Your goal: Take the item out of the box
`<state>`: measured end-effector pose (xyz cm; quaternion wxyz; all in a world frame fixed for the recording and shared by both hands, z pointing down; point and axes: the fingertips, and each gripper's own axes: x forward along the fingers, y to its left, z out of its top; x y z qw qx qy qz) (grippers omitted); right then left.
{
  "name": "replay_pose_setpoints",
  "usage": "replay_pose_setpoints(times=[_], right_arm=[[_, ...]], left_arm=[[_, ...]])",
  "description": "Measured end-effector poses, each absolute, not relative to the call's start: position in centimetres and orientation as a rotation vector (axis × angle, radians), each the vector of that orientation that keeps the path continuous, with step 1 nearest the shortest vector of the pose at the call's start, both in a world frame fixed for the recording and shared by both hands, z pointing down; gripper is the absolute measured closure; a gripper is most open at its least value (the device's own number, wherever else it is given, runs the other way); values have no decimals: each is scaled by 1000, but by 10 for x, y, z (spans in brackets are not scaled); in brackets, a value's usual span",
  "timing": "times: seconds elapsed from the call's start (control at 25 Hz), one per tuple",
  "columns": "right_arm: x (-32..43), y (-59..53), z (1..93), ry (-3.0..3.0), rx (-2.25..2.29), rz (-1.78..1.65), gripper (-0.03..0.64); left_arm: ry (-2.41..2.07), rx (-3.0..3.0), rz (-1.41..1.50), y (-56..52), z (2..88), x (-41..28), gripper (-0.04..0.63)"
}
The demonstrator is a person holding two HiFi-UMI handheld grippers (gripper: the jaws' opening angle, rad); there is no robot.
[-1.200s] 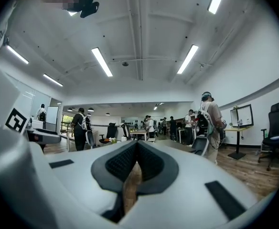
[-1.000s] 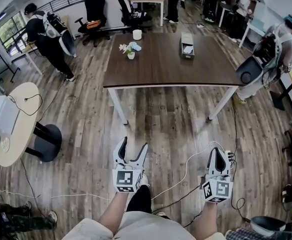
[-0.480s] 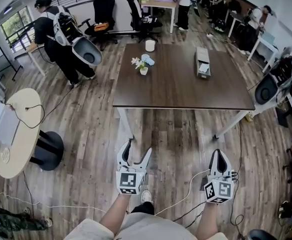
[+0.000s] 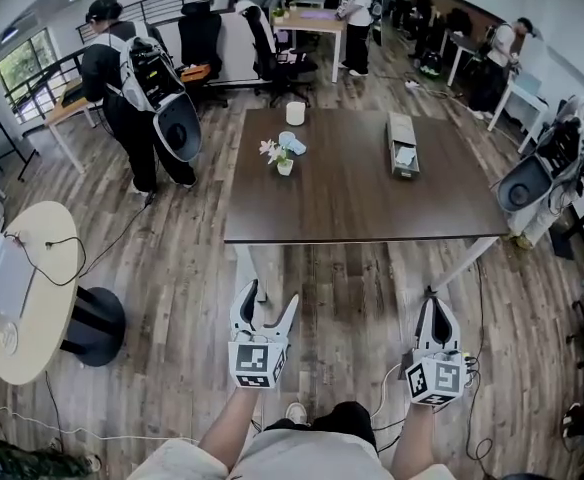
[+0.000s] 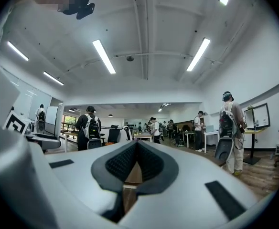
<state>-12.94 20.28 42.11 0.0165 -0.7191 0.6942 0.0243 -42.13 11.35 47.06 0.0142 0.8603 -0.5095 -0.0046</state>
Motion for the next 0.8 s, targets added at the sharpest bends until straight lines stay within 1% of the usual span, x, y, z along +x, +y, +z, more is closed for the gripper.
replay_pose_setpoints(times=[0.2,0.4,0.64,0.8], right_arm=[[-116,187,420,2133,-2241,95,617],[-87,158,420,2112,-2230,99,617],[-40,115,414,2106,-2223,120,617],[5,87,409,2107,-2231,131,617]], left_arm=[[-1580,2692,-21,93,467,-412,252],[-1593,2697,-33,66,462,-388,252],[-1597,2714,-64,27,453,-342,252],[-1585,2717,-51,-5,451,-295,250]])
